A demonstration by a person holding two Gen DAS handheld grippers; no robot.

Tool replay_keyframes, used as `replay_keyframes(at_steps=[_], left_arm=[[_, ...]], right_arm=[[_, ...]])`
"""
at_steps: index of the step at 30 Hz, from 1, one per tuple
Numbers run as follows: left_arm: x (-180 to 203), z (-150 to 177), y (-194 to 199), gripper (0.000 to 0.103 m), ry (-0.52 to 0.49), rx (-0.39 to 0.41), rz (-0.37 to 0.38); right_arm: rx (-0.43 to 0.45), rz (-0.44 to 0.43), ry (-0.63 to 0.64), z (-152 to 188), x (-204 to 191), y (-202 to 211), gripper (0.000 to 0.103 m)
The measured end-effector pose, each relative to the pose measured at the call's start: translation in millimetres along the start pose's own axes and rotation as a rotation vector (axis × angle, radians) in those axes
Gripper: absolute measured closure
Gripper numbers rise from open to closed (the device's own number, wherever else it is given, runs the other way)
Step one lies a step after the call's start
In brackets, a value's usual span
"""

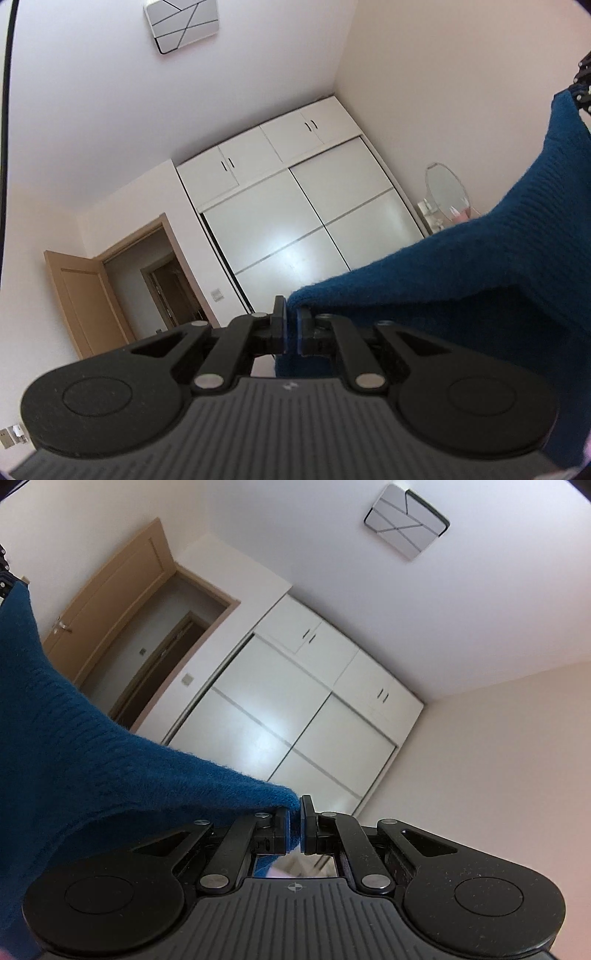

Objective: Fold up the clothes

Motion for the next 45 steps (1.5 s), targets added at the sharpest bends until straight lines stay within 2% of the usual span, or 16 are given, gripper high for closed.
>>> replay_keyframes(at_steps=[3,6,7,9,10,11,12,16,21,26,30,35,37,38,42,45], left_arm=[[10.5,-10.3,-37.5,0.098,-0.011,-0.036,-0.005],[34.6,0.1,-104.0,0.097,-0.006,-0.156,0.047],[46.3,11.0,-133.1,0.091,0.006,-0.224,0.071],[71.4,40.7,-193.8,0.064,0.047,-0.371,0.098],[86.0,62.8,-224.2,0.054,0.057,-0.468,0.112],[99.5,87.3,-251.4,0.060,0.056,-0.559,0.092],[112.7,111.9,-273.0,0.062,0.050,-0.650,0.070],[159.5,196.7,-296.0,0.065,0.033,-0.942,0.029],[206.9,258.4,-239.0,0.064,0.097,-1.150,0.104],[239.3,277.6,-181.7,0.064,0.178,-1.267,0.173],[267.0,282.1,-160.5,0.064,0.219,-1.292,0.230],[297.0,295.6,-152.0,0.064,0.232,-1.315,0.267],[298.6,295.2,-143.2,0.064,0.238,-1.323,0.262],[296.7,294.2,-138.9,0.064,0.237,-1.323,0.254],[272.3,292.5,-118.2,0.064,0.259,-1.318,0.184],[246.3,295.2,-102.1,0.064,0.301,-1.328,0.106]], right_arm=[[0.001,-0.006,0.003,-4.5,2.5,-46.8,0.101],[-0.062,-0.060,-0.009,5.3,-5.3,-116.4,0.100],[-0.104,-0.088,-0.016,11.1,-10.0,-143.7,0.100],[-0.249,-0.171,-0.034,31.4,-29.9,-207.8,0.099],[-0.361,-0.226,-0.043,50.5,-46.6,-241.7,0.086],[-0.481,-0.274,-0.053,73.1,-62.7,-274.3,0.052],[-0.581,-0.317,-0.063,97.4,-77.2,-301.0,0.042],[-0.865,-0.433,-0.098,203.1,-120.3,-360.5,0.039],[-1.071,-0.585,-0.247,311.7,-126.8,-315.4,0.039],[-1.279,-0.682,-0.288,403.9,-136.6,-199.6,0.039],[-1.377,-0.796,-0.255,441.2,-158.9,-119.0,0.039],[-1.345,-0.859,-0.243,452.9,-194.7,-79.3,0.040],[-1.353,-0.833,-0.227,463.4,-203.2,-78.9,0.048],[-1.364,-0.820,-0.196,467.3,-201.6,-81.6,0.093],[-1.338,-0.746,-0.150,465.8,-160.5,-103.4,0.099],[-1.303,-0.527,-0.116,468.8,-88.9,-139.5,0.099]])
Point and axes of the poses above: each gripper's, at about its wrist camera, not at the fingertips, and y roughly against the way its jaws point, x to its right, z to its underside, the point moved 7 cm from there along -y, roughly the way its jaws point, and after that the axes turned 12 degrees about -x, right-handed, at the moved point
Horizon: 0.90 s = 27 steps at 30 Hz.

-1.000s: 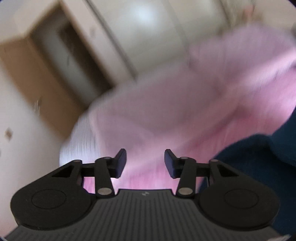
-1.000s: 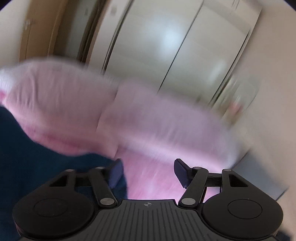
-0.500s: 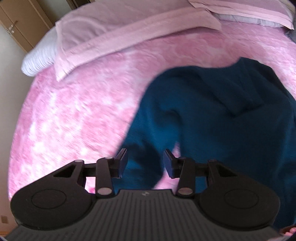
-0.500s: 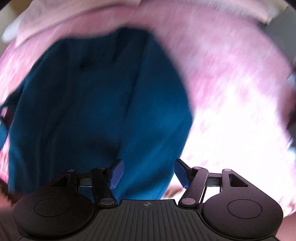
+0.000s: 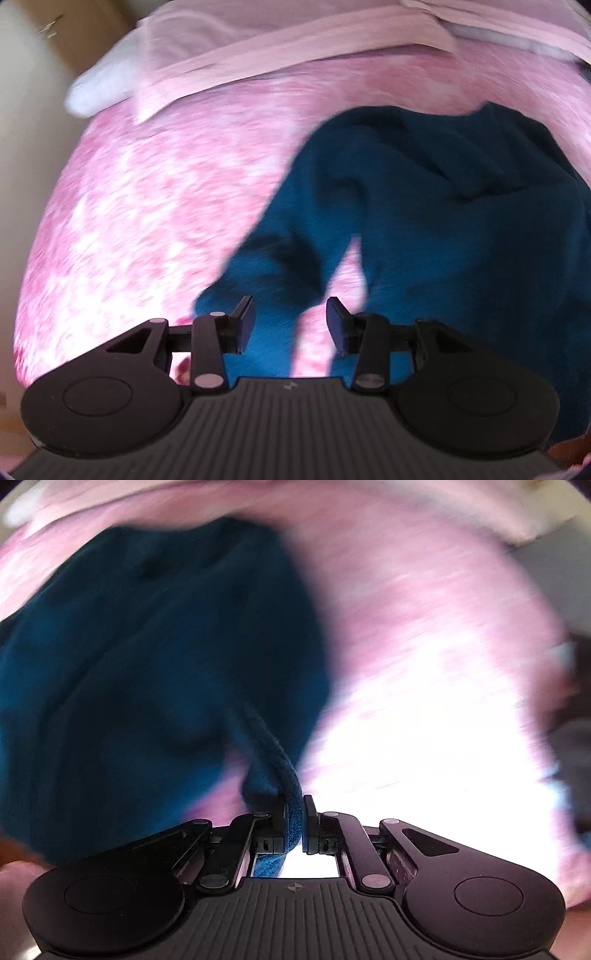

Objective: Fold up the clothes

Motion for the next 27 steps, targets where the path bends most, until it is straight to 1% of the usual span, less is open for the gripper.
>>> replay_keyframes(at_steps=[2,3,4,5,6,7,9,11,12,13,14,15,17,18,19,20,21,22,25,27], left_arm=[[-18.6,9.4,3.4,0.064,0.060,-0.003,-0.021],[-28.2,14.5,4.2,0.064,0.096,-0.006,-0.031],[-37.9,20.1,3.6,0.063,0.136,-0.009,-0.038],[-47.2,26.0,2.1,0.059,0.173,-0.012,-0.041],[-56.3,32.3,-0.7,0.057,0.212,-0.016,-0.040],[-64.4,39.4,-6.3,0.056,0.250,-0.027,-0.033],[-76.2,55.1,-22.7,0.056,0.328,-0.071,-0.010],[-85.5,73.3,-42.2,0.056,0.422,-0.114,0.015],[-89.1,82.3,-52.5,0.056,0.475,-0.133,0.034],[-92.6,91.3,-63.6,0.056,0.535,-0.149,0.063],[-95.7,99.5,-75.2,0.056,0.599,-0.162,0.097],[-99.0,107.5,-87.0,0.056,0.660,-0.174,0.128],[-105.1,120.6,-112.3,0.057,0.764,-0.189,0.170],[-107.3,124.9,-124.6,0.062,0.808,-0.186,0.189],[-108.8,127.7,-135.3,0.070,0.847,-0.177,0.207],[-110.7,129.4,-143.6,0.076,0.879,-0.161,0.222],[-113.0,128.2,-145.6,0.083,0.891,-0.126,0.227],[-115.1,123.3,-141.2,0.096,0.861,-0.088,0.208],[-125.5,98.9,-113.3,0.097,0.671,0.023,0.078],[-149.9,79.7,-83.1,0.097,0.570,0.142,-0.052]], right_arm=[[0.027,0.152,-0.102,-13.0,56.5,10.5,0.098],[0.020,0.208,-0.171,-18.2,80.0,12.1,0.098],[0.012,0.264,-0.241,-23.1,103.4,13.9,0.090],[0.005,0.320,-0.311,-27.7,126.6,16.0,0.066],[-0.003,0.376,-0.380,-32.0,149.6,18.3,0.051],[0.007,0.397,-0.429,-35.4,162.3,20.8,0.035],[0.055,0.336,-0.463,-39.3,156.8,23.4,0.035],[0.049,0.232,-0.468,-38.6,133.0,15.7,0.035],[0.045,0.159,-0.461,-40.6,116.5,8.3,0.035],[0.036,0.098,-0.449,-43.0,99.7,1.6,0.035],[0.021,0.056,-0.436,-41.5,83.2,-4.9,0.035],[0.006,0.028,-0.420,-39.4,67.3,-12.2,0.035],[-0.024,0.007,-0.380,-33.0,38.8,-28.5,0.035],[-0.039,0.000,-0.358,-29.4,26.8,-36.3,0.035],[-0.054,-0.006,-0.339,-24.3,17.3,-43.2,0.035],[-0.068,-0.007,-0.322,-19.7,9.1,-50.9,0.035],[-0.084,-0.003,-0.307,-17.8,0.5,-56.8,0.035],[-0.096,0.001,-0.294,-16.5,-4.3,-58.5,0.035],[-0.091,0.011,-0.277,-21.6,-13.0,-64.0,0.035],[-0.080,0.013,-0.270,-28.5,-18.0,-65.3,0.035]])
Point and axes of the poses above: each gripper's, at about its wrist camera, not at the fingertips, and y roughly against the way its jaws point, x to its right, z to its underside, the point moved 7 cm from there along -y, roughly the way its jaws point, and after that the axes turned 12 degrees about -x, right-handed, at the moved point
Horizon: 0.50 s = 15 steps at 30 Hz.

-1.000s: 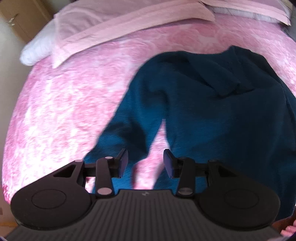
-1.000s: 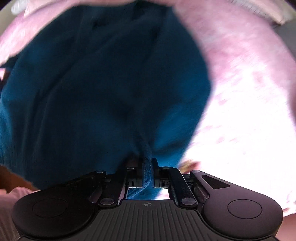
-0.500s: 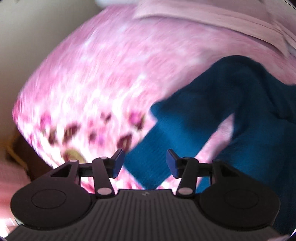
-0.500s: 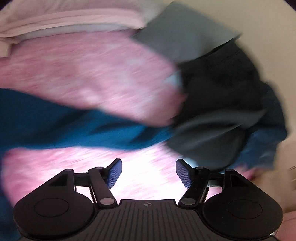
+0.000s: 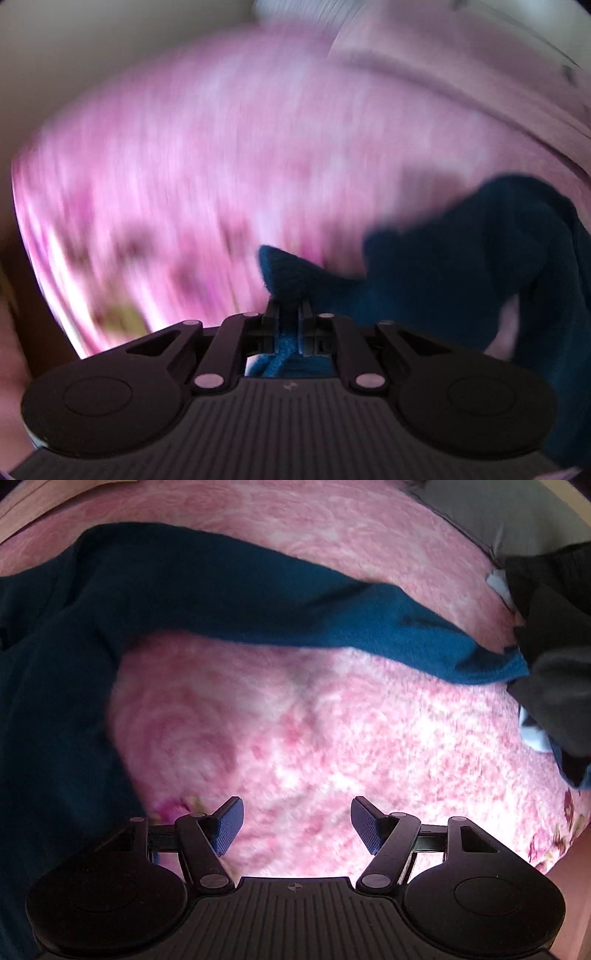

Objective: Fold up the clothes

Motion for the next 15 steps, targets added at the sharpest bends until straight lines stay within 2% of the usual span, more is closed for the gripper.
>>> replay_keyframes(at_steps=[1,3,4,5,8,9,10,12,13,15], left_arm=[[-8.2,-15.7,10.2,0.097,-0.033,0.057,-0.039],[-35.3,-43.8,21.0,0.097,-0.035,0.114,-0.110],[-47.5,-52.9,19.1,0.094,-0.043,0.109,-0.161],[-57.7,-54.1,5.7,0.090,-0.062,0.052,-0.235],[-82.2,-48.9,-33.8,0.090,-0.122,-0.137,-0.466],[-84.2,-45.3,-39.9,0.090,-0.116,-0.178,-0.496],[-81.8,-44.4,-41.1,0.090,-0.105,-0.192,-0.495],[-63.1,-51.8,-27.6,0.090,-0.065,-0.134,-0.395],[-46.6,-56.8,-23.2,0.087,-0.072,-0.110,-0.333],[9.5,-70.4,-21.7,0.084,-0.171,-0.082,-0.170]], right_arm=[[0.011,-0.002,0.006,-4.5,-2.7,0.7,0.035],[0.032,-0.006,0.021,-13.1,-8.4,2.3,0.035],[0.041,-0.009,0.032,-16.8,-12.0,3.7,0.035],[0.048,-0.012,0.043,-20.4,-15.9,3.9,0.035],[0.063,-0.022,0.068,-31.6,-27.6,0.0,0.035],[0.068,-0.023,0.073,-35.6,-30.3,0.4,0.035],[0.074,-0.024,0.079,-39.5,-33.0,0.9,0.035],[0.108,-0.027,0.092,-51.9,-33.6,4.3,0.035],[0.130,-0.029,0.099,-58.9,-33.0,6.6,0.035],[0.178,-0.034,0.119,-76.3,-32.2,12.1,0.035]])
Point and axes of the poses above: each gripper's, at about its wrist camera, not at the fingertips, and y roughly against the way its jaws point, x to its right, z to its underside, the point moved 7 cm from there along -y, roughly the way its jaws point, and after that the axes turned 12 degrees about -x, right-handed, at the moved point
